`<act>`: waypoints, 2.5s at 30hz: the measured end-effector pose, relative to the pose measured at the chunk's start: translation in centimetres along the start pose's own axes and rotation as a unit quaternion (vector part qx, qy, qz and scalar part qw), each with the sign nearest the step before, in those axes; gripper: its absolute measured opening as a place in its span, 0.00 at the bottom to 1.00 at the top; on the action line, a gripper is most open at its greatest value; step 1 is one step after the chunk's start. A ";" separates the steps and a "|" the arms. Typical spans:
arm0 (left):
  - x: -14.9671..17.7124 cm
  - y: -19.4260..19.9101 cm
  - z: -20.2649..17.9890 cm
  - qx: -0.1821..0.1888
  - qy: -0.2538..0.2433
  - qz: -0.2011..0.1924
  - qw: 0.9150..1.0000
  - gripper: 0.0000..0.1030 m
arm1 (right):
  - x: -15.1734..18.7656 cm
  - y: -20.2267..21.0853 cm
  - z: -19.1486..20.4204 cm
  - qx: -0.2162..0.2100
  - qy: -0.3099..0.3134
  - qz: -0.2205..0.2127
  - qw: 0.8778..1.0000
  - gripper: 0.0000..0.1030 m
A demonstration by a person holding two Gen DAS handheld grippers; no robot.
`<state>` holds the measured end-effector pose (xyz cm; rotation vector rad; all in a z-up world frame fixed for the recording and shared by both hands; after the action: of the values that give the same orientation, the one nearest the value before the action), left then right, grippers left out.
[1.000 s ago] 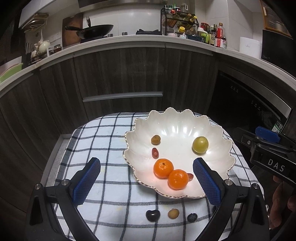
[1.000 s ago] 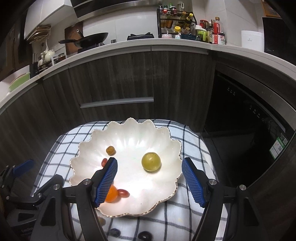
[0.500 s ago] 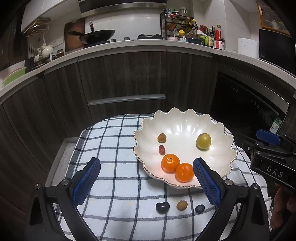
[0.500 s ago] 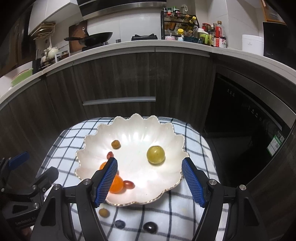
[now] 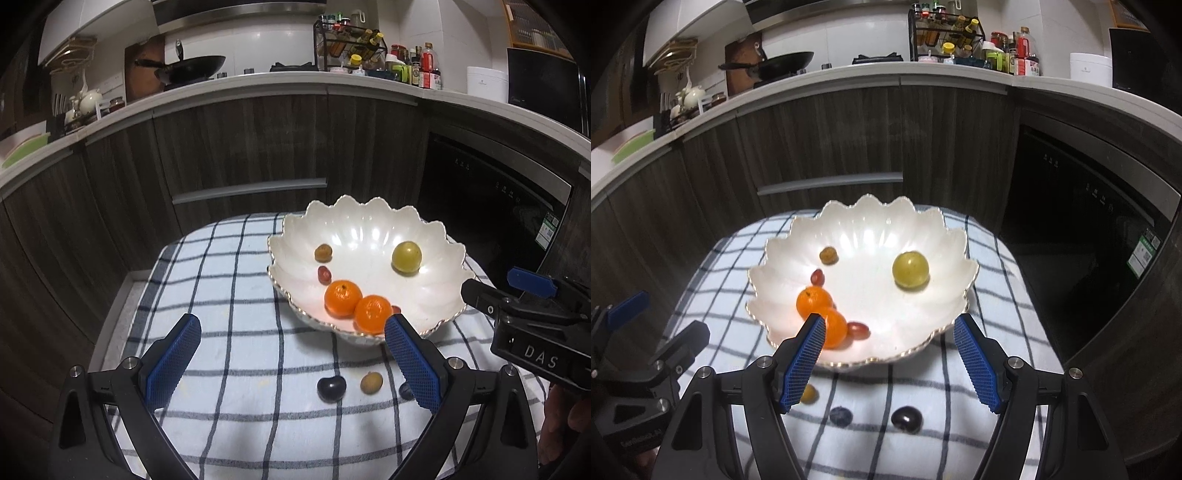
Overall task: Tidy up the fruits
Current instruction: 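Withdraw both open tools from the bowl back over the remaining fruits, then lower the left tool toward the dark plum while the right tool lowers toward the blueberry, then close the left tool on the dark plum while the right tool closes on the blueberry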
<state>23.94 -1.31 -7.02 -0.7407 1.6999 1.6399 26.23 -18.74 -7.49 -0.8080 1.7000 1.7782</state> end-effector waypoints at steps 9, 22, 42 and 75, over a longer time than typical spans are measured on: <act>2.3 -1.1 0.4 -0.001 -0.014 0.010 1.000 0.96 | 2.1 -0.8 1.0 0.003 0.013 0.013 1.000 0.71; 5.3 -3.3 -0.3 0.028 -0.060 0.027 0.997 0.89 | 5.4 -2.5 2.5 -0.003 0.037 0.038 0.999 0.70; 7.3 -5.9 -1.8 0.068 -0.112 0.049 0.990 0.75 | 8.1 -4.9 3.0 -0.025 0.058 0.070 0.996 0.56; 7.9 -8.5 -2.5 0.087 -0.100 0.101 0.986 0.53 | 9.7 -6.6 4.5 -0.075 0.075 0.095 0.990 0.33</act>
<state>25.43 -3.95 -18.47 -0.3178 1.7884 1.6129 24.39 -14.10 -19.03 -0.8900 1.8080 2.0390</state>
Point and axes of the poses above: each gripper's, at about its wrist camera, not at the fingertips, and y roughly against the way its jaws point, z to its left, x to its underside, the point moved 3 cm from there along -y, roughly the way its jaws point, and after that the axes turned 2 degrees about y, right-handed, at the moved point
